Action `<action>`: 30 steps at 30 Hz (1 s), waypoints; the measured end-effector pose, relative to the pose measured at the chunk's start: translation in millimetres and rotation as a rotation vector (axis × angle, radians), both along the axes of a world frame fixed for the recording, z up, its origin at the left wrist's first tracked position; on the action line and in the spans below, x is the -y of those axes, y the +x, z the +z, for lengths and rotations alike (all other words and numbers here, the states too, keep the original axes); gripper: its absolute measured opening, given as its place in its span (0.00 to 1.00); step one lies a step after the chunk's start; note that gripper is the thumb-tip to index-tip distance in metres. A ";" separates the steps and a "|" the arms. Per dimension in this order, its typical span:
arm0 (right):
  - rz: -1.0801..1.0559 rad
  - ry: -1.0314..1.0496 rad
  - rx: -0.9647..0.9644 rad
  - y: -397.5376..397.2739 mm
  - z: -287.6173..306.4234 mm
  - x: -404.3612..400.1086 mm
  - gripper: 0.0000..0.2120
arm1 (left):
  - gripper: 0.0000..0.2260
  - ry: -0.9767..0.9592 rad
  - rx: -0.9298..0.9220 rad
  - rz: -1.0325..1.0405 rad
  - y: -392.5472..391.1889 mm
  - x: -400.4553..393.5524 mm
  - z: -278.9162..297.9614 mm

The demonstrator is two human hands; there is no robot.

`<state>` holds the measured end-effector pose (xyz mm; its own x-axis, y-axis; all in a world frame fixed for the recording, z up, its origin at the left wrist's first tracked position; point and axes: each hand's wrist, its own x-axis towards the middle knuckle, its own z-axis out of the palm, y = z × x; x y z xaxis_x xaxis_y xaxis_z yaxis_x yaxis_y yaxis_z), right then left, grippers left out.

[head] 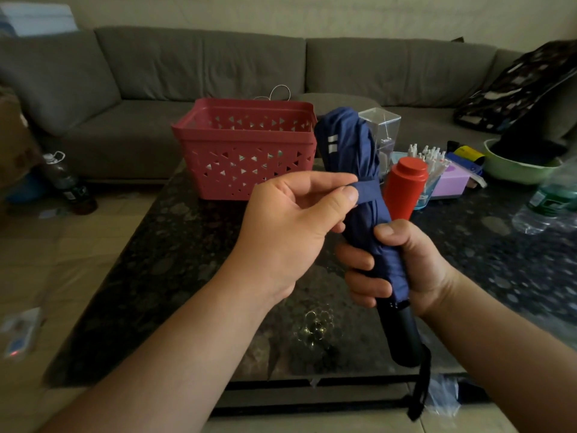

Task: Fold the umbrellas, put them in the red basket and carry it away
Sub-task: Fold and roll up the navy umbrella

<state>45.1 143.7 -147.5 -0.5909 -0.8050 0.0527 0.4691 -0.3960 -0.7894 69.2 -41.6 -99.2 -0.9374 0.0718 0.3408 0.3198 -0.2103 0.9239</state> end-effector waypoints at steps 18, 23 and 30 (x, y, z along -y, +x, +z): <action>-0.134 0.103 -0.044 4.1 0.6 1.5 0.26 | 0.04 0.054 0.081 -0.072 -7.0 5.8 2.3; -0.181 0.161 -0.068 8.4 2.5 7.4 0.24 | 0.05 -0.040 0.131 0.040 -11.1 5.5 -5.2; -0.080 0.112 0.014 13.5 8.8 15.6 0.24 | 0.28 -0.123 0.221 0.106 -25.1 12.0 -14.4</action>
